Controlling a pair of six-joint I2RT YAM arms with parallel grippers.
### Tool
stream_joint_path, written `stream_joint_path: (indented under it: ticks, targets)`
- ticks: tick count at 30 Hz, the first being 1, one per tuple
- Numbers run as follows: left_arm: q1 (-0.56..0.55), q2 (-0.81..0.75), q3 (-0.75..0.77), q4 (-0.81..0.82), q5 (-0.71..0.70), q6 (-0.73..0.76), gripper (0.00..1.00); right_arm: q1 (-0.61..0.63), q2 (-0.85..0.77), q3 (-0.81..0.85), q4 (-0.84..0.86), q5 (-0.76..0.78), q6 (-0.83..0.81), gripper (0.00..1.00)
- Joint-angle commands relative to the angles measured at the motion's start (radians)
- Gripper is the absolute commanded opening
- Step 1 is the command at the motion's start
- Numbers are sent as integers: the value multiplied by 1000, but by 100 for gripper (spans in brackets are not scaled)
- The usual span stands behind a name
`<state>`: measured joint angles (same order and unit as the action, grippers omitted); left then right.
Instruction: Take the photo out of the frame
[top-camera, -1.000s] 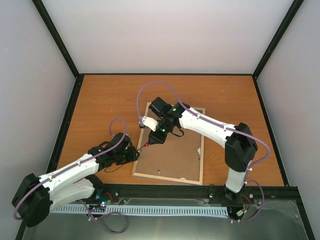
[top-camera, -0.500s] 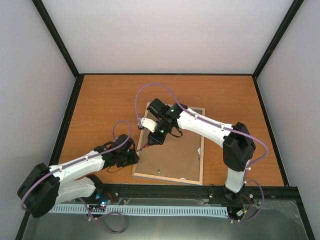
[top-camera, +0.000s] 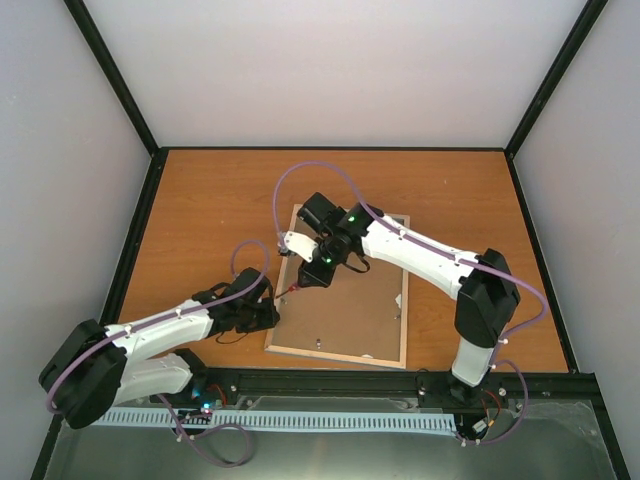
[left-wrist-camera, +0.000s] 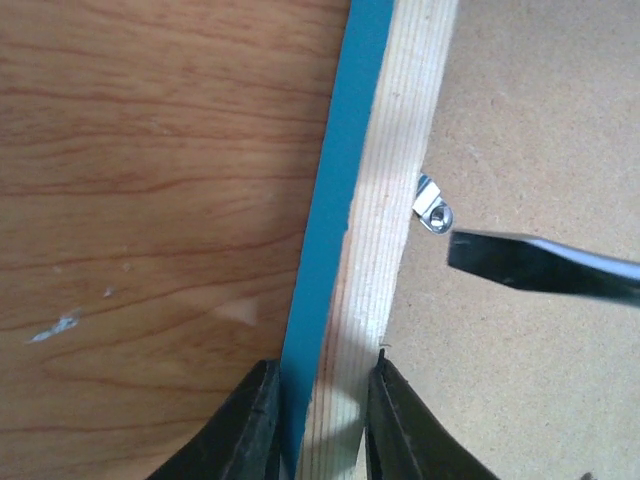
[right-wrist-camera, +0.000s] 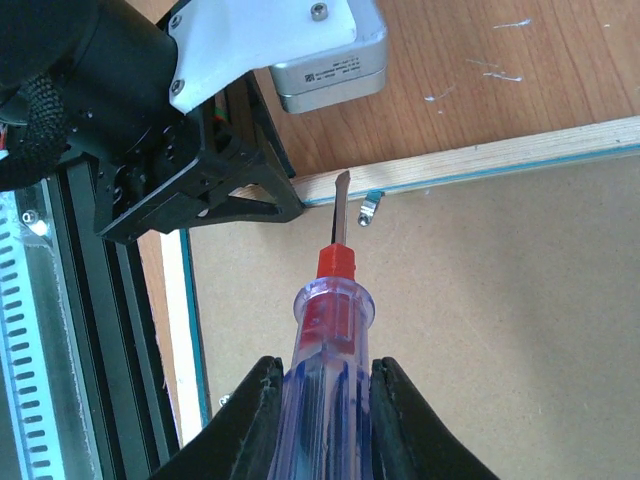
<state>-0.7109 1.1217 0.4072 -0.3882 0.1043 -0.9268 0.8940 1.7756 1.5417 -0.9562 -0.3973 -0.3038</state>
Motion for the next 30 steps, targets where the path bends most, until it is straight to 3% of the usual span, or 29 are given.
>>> stream_joint_path:
  ticks: [1,9,30]
  targets:
    - [-9,4,-8,14,-10,-25,18,11,-3,-5,-18,24,-11,3]
    - [-7,3,-16,23,-8,-32,12,11,47,32,-35,20,-8,3]
    - [-9,17,-12,46,-4,-22,10,11,80,32,-31,120,15,3]
